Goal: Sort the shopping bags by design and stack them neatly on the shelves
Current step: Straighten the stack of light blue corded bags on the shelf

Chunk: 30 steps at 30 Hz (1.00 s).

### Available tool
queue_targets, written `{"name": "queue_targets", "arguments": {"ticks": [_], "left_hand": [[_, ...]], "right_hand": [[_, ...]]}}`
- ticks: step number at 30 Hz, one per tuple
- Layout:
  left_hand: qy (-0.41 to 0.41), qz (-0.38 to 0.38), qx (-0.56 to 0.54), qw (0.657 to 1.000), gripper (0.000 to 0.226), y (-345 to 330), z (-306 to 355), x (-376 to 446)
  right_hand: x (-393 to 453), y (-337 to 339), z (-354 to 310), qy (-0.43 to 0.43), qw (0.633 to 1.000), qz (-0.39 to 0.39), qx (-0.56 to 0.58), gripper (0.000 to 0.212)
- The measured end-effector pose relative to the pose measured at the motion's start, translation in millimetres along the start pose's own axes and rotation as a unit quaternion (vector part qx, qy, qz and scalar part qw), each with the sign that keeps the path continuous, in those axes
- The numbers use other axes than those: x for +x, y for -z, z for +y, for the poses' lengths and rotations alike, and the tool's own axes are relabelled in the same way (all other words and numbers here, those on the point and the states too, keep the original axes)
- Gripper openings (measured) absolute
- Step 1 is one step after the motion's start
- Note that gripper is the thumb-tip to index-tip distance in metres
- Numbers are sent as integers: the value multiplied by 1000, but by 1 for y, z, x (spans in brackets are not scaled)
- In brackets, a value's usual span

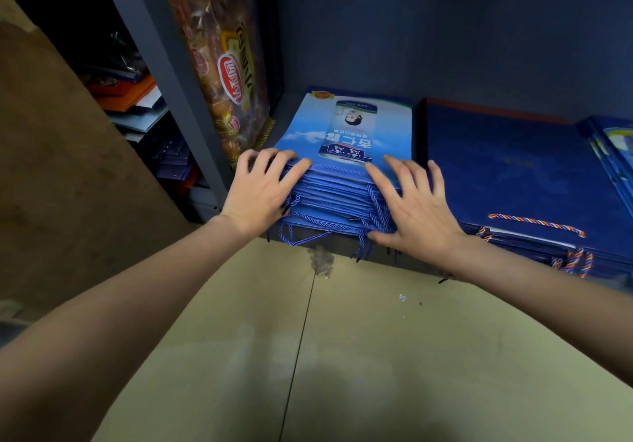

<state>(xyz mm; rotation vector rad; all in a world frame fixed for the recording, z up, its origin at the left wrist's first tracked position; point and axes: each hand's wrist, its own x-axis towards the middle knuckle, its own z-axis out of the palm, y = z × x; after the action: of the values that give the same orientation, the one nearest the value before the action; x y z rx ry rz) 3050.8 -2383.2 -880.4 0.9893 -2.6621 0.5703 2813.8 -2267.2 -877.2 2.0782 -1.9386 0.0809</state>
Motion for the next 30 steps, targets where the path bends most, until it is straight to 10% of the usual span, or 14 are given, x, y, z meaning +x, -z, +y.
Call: {"name": "queue_targets", "arguments": {"ticks": [5, 11, 19, 23, 30], "left_hand": [[22, -42, -61, 997, 95, 6, -3, 0], [262, -127, -253, 923, 82, 16, 6, -13], [292, -71, -276, 913, 34, 28, 10, -49], [271, -71, -260, 924, 54, 29, 17, -60], [508, -202, -354, 759, 95, 7, 51, -19]], "right_hand": [[7, 7, 7, -3, 1000, -1, -2, 109], [0, 3, -5, -20, 999, -46, 14, 109], [9, 13, -19, -7, 999, -28, 16, 87], [20, 14, -25, 4, 998, -61, 29, 87], [20, 9, -28, 0, 996, -68, -56, 98]]}}
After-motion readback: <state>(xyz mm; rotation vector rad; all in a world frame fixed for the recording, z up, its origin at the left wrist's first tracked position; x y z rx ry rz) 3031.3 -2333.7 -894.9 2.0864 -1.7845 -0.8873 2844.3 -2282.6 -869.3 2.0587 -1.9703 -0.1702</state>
